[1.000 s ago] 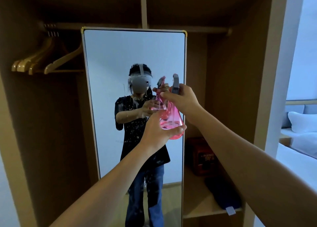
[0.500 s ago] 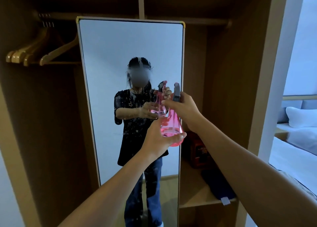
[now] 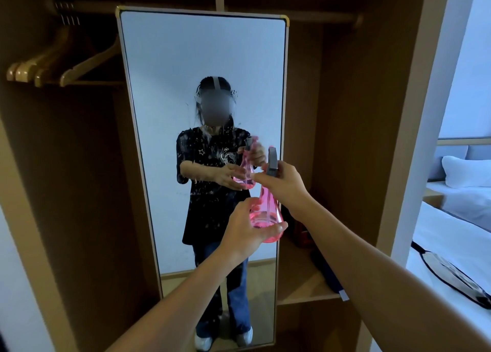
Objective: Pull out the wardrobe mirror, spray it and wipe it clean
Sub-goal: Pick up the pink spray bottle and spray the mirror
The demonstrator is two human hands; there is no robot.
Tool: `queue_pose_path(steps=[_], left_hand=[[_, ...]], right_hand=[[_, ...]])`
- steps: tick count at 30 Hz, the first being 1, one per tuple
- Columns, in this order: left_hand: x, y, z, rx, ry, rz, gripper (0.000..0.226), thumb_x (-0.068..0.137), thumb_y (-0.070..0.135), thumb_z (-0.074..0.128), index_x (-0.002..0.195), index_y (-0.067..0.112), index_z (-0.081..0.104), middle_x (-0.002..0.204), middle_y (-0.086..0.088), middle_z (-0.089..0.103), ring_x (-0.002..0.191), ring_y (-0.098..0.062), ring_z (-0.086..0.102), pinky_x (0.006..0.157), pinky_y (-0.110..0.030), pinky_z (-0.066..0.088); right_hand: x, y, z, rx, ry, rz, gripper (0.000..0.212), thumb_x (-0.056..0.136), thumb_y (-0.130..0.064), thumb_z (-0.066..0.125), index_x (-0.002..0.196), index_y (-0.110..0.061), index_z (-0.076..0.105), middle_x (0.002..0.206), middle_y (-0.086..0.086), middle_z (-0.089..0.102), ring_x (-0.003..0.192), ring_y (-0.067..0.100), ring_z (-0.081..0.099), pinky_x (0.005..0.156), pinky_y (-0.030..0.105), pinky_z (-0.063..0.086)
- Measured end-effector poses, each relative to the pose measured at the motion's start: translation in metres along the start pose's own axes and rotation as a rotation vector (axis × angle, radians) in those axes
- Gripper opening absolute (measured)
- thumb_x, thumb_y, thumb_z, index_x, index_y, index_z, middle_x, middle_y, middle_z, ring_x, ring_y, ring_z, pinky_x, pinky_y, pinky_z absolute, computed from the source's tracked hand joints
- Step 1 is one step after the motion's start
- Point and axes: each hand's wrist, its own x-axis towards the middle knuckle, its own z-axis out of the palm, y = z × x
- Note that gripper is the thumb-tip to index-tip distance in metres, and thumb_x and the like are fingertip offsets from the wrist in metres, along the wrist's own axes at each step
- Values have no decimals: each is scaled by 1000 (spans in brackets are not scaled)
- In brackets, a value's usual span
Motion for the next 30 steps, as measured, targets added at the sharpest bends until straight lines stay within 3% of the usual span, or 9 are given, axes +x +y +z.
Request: queue_pose_path(steps=[7,12,18,23,30], left_hand=[[-8,-5,-1,24,20,-44,55,69,28,87,112,21,55,103,9,63,99,-4,62,87,-20,51],[-16,-5,-11,43,48,-35,49,70,16,86,94,37,49,92,17,61,83,14,61,74,-7,48],[-22,-8,-24,40,82,-50,50,70,17,86,96,37,48,96,16,59,83,19,58,70,-3,45],[-24,-11,-33,42,94,-38,49,71,14,85,96,35,49,95,16,59,81,20,57,69,-2,44],[-29,-20,-46,-15,114,-96,53,69,14,86,111,19,54,102,5,64,87,7,64,71,-9,49]], right_hand=[[1,7,7,3,-47,28,25,80,-25,75,92,-14,57,72,-7,54,62,7,51,61,20,41],[0,5,20,-30,-94,-11,28,82,-25,74,99,-15,54,74,-9,53,65,6,51,60,17,39],[3,3,38,-50,-117,-41,26,81,-25,75,96,-13,58,76,-7,58,66,7,54,60,18,40],[6,4,50,-48,-119,-43,29,77,-28,78,92,-10,60,73,-5,58,66,11,55,68,31,47],[7,1,67,-18,-181,-82,22,79,-26,76,85,-25,55,71,-12,57,61,0,54,60,20,43]])
